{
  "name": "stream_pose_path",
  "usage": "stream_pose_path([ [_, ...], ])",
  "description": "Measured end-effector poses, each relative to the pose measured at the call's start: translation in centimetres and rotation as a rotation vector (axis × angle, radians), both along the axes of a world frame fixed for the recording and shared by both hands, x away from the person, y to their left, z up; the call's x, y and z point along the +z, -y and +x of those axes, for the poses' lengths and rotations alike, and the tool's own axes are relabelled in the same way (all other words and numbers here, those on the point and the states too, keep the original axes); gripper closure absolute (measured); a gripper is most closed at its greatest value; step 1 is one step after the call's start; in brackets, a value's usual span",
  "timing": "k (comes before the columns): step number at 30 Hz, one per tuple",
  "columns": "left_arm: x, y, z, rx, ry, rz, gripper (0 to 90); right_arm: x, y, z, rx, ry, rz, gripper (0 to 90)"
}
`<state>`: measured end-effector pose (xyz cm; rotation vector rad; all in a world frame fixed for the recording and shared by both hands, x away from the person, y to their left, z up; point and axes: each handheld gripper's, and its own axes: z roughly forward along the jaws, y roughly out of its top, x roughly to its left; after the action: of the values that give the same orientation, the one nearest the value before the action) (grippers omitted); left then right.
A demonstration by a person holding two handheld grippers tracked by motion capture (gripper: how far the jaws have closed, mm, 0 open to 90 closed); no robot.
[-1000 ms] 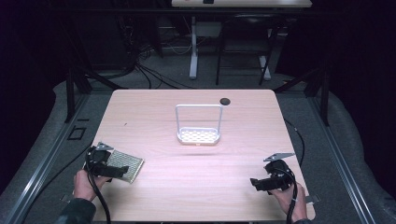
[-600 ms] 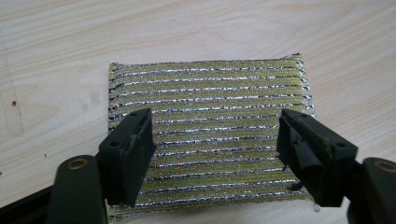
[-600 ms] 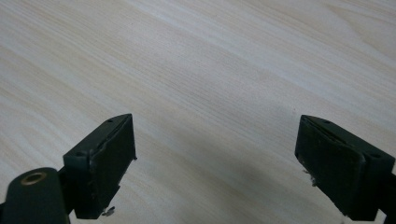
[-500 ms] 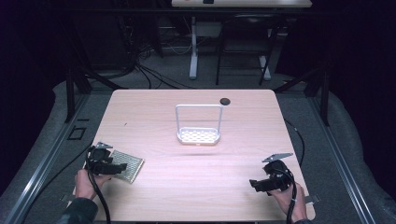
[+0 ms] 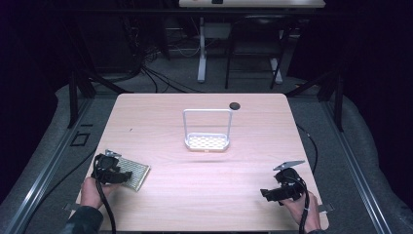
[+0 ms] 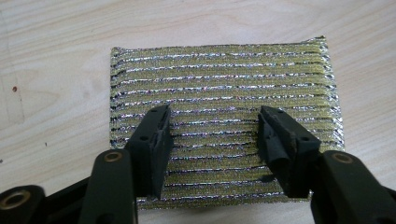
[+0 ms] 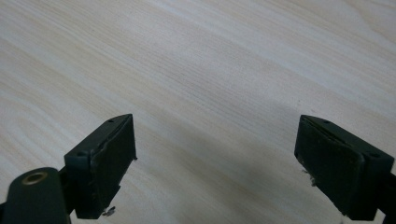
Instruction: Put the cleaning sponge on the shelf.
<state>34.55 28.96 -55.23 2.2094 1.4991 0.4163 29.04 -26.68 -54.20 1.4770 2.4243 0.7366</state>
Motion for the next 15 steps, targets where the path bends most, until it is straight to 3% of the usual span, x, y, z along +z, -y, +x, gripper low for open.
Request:
stream_pose_path([
  [6, 0.04, 0.16, 0.02, 0.019, -0.008, -0.001, 56.6, 0.01, 0.10, 0.01, -0.006, -0.007, 0.003, 13.0],
  [15, 0.00, 0.64, -0.16, -0.026, 0.006, -0.001, 81.4, 0.23, 0.24, -0.06, -0.017, 0.024, 0.010, 12.7],
])
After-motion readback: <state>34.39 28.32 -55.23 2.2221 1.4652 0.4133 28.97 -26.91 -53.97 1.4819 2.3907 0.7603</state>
